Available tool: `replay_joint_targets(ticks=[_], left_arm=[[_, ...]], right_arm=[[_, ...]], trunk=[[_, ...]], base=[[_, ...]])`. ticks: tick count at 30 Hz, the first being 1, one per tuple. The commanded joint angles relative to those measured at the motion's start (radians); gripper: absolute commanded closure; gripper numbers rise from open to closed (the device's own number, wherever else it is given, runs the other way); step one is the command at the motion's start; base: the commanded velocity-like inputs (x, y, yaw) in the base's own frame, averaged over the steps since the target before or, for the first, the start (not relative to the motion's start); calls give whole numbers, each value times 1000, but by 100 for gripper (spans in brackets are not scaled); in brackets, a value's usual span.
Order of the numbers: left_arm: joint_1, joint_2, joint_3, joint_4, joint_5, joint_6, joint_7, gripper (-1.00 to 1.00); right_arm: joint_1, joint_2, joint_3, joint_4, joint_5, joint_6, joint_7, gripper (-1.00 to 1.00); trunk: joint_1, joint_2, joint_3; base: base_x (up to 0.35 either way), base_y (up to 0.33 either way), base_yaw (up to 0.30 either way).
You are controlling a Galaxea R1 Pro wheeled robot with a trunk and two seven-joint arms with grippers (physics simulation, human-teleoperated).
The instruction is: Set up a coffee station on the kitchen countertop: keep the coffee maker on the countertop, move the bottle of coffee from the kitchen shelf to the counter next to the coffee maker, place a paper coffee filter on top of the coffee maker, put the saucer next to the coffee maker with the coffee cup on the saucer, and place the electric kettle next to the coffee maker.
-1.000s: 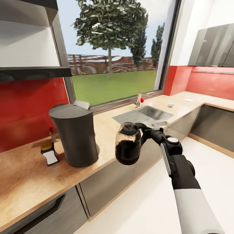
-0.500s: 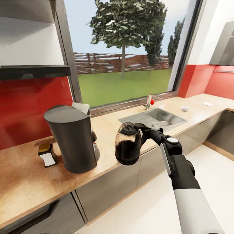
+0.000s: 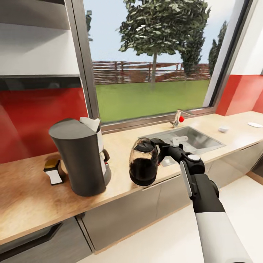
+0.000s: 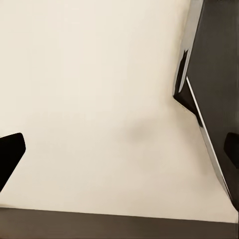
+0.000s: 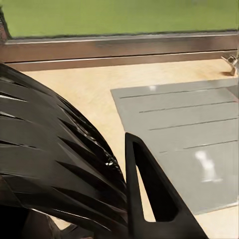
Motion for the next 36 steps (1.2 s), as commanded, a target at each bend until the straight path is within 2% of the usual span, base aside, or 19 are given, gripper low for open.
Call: replay_joint_targets(ticks=[1, 13, 17, 22, 36], left_arm=[[0, 0, 5, -1, 5, -5, -1, -100], [0, -1, 5, -1, 5, -6, -6, -100], [0, -2, 6, -1, 5, -7, -4, -100], [0, -2, 6, -1, 5, -8, -4, -100], [0, -2, 7, -1, 5, -9, -4, -100]], right_arm=[[-1, 1, -2, -1, 9, 4, 8, 100], [-1, 2, -1, 11, 9, 4, 8, 100], [-1, 2, -1, 11, 9, 4, 8, 100], [-1, 2, -1, 11, 9, 4, 8, 100], [-1, 2, -1, 12, 9, 4, 8, 100]], trunk=[[1, -2, -1], [1, -2, 2], [1, -2, 2], [1, -2, 3], [1, -2, 5]], base=[[246, -239, 248], [250, -234, 270], [225, -207, 112], [21, -19, 85], [0, 0, 260]])
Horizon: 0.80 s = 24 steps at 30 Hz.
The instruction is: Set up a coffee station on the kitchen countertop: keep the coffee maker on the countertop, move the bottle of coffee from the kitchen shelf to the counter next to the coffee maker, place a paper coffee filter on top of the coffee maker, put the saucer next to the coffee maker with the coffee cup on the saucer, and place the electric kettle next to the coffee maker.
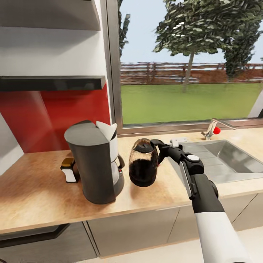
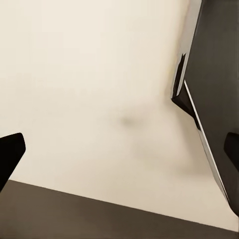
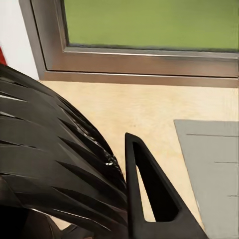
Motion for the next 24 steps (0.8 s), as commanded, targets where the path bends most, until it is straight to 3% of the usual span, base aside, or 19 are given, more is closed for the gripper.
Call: replay_joint_targets(ticks=[1, 6, 8, 11, 13, 18, 22, 24], left_arm=[[0, 0, 5, -1, 5, -4, -2, -100], [0, 0, 5, -1, 5, -4, -2, -100], [0, 0, 5, -1, 5, -4, -1, -100], [0, 0, 6, -1, 5, -4, -2, -100], [0, 1, 6, -1, 5, -4, -1, -100], [0, 1, 6, -1, 5, -4, 0, -100], [0, 4, 7, -1, 5, -2, 1, -100], [0, 3, 7, -1, 5, -2, 2, -100]], right_arm=[[-1, 1, -2, -1, 10, 4, 8, 100], [-1, 2, -4, 50, 15, 3, 5, 100], [-1, 2, -7, 71, 16, 2, -65, 100], [-1, 4, -6, 78, 11, -3, -242, 100], [-1, 5, -4, 81, 9, -4, -286, 100], [-1, 9, -4, 127, 10, -34, -308, 100], [-1, 12, -2, 207, 9, -132, -308, 100], [-1, 12, -3, 212, 9, -145, -308, 100]], trunk=[[1, -2, -2], [1, -2, -2], [1, -2, -2], [1, -2, -2], [1, -2, -2], [1, -2, -2], [1, -2, -2], [1, -2, -2]], base=[[0, 0, 91], [0, 0, 20], [0, 0, 1], [0, 0, 0], [0, 0, 0], [0, 0, 0], [12, 0, 0], [148, 0, 0]])
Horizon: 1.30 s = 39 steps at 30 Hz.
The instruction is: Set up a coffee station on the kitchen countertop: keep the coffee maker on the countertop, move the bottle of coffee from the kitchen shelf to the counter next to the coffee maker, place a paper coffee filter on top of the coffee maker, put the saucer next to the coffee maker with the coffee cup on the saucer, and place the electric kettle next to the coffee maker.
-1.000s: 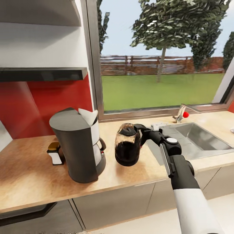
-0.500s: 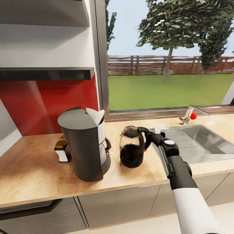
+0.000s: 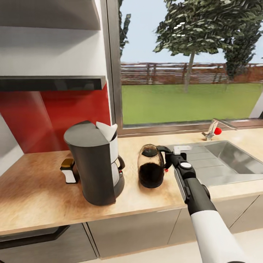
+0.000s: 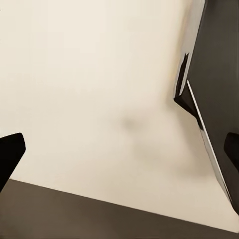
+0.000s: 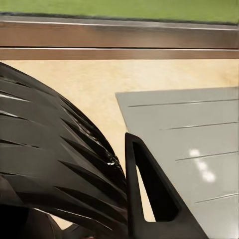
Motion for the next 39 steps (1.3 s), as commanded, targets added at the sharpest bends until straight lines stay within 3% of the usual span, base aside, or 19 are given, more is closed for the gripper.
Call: replay_joint_targets(ticks=[1, 11, 25, 30, 39], left_arm=[[0, -1, 5, -1, 5, -5, -2, -100], [0, -3, 3, 1, 5, 0, -1, -100], [0, -3, 4, 1, 5, -2, -1, -100], [0, -3, 6, 1, 5, -2, -2, -100], [0, -3, 6, 1, 5, -2, -2, -100]], right_arm=[[-1, 0, -2, 0, 11, 3, 2, 100], [-1, -1, -2, 22, 11, -46, 4, 100], [-1, 0, -1, 38, 11, -51, 6, 100], [-1, 33, -1, 51, 12, -52, 6, 100], [-1, 36, -1, 94, 11, -72, 6, 100]], trunk=[[1, -2, -2], [1, -2, -2], [1, -2, -2], [1, -2, -2], [1, -2, -2]], base=[[261, 0, 0], [165, 44, 0], [126, 75, 0], [6, 6, 0], [0, 0, 0]])
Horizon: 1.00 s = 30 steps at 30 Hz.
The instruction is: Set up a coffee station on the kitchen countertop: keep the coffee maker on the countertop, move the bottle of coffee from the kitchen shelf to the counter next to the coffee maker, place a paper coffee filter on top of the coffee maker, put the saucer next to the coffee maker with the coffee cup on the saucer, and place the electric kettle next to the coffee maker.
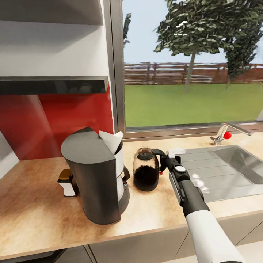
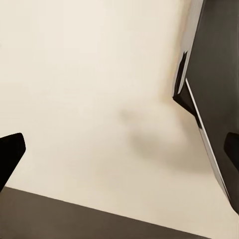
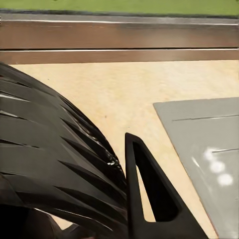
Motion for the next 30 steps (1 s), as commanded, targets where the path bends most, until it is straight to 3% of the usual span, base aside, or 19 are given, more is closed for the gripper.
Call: replay_joint_targets(ticks=[1, 4, 16, 17, 30], left_arm=[[0, 0, 5, 0, 5, -5, -2, -100], [0, 0, 6, 0, 5, -5, -2, -100], [0, 0, 5, 0, 5, -5, -2, -100], [0, 0, 5, 0, 5, -5, -2, -100], [0, 1, 5, 0, 5, -5, -2, -100]], right_arm=[[-1, 1, -1, 15, 12, -31, 1, 100], [-1, 1, -1, 29, 12, -64, 1, 100], [-1, 2, -1, 45, 12, -68, 1, 100], [-1, 2, -1, 45, 11, -68, 1, -100], [-1, 4, -1, 47, 11, -68, 1, -100]], trunk=[[1, -2, -2], [1, -2, -2], [1, -2, -2], [1, -2, -2], [1, -2, -2]], base=[[0, 24, 0], [0, 77, 0], [0, 3, 0], [0, 0, 0], [0, 0, 0]])
